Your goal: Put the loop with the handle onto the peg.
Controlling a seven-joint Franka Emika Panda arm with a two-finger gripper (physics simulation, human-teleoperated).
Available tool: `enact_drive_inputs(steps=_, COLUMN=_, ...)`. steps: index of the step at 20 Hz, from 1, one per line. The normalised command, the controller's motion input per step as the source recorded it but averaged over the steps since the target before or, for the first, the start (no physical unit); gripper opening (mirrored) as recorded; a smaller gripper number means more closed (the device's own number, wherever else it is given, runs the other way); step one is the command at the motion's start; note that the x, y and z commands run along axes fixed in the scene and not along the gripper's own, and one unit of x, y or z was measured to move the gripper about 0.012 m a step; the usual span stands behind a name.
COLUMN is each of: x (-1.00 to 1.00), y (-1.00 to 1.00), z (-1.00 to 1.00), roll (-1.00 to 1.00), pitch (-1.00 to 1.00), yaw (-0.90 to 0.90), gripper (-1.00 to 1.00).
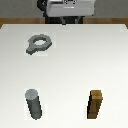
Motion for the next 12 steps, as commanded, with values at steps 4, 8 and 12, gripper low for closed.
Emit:
enact_drive_inputs(steps=4, x=0.00, y=0.00, z=0.00, roll=0.00, pitch=0.00, yaw=0.00, gripper=1.00)
enact_drive_inputs(steps=8, x=0.00, y=-0.25, z=0.00, roll=0.00, pitch=0.00, yaw=0.00, gripper=1.00)
enact_drive_inputs(steps=12, x=0.00, y=-1.00, z=0.00, roll=0.00, pitch=0.00, yaw=0.00, gripper=1.00)
